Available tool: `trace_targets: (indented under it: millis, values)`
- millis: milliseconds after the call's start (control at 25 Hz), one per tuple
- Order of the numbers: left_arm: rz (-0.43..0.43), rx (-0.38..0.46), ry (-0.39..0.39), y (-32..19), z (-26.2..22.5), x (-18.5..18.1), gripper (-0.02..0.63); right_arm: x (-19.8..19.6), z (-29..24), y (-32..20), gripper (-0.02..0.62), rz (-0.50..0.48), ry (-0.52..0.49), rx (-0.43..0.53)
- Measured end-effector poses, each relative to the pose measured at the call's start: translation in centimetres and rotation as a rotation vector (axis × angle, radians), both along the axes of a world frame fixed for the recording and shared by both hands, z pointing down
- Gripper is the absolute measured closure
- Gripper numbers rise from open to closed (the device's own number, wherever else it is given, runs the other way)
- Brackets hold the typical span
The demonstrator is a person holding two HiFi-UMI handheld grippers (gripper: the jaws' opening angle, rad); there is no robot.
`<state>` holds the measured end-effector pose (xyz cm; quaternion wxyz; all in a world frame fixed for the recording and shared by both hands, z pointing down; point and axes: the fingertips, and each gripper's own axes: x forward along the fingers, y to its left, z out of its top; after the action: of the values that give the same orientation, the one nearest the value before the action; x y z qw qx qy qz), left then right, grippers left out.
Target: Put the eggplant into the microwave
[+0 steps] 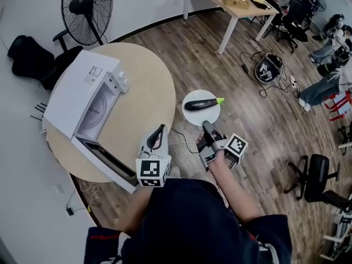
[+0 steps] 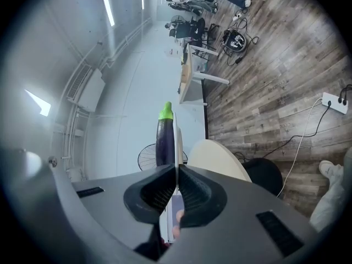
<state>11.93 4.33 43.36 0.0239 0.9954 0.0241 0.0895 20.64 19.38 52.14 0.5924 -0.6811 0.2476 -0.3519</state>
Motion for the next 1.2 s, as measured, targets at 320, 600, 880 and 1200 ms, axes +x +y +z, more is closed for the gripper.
trace_targets:
  millis: [320,600,880,1200]
  values:
    - [-0.083,-0.006,0.004,-2.8,-0.1,0.0,0.591,1.3,-0.1,-3.8,0.574,-0.105,0.003,-0.015]
    - [-0.224,-0.005,-0.009,-6.7,0.3,0.8,0.591,4.3,0.5,-9.0,0.574,-0.251,-0.007,-0.038]
    - [-0.403,-0.039,-0.027,-11.1,0.8,1.7,0.591,7.6,-0.2,-15.5,0.574,-0.436,0.02,-0.044]
    - [-0.607,-0.05,-0.055,-14.8,1.6,1.2,0.591,8.9,0.5,-21.5,0.574,-0.616,0.001,-0.034]
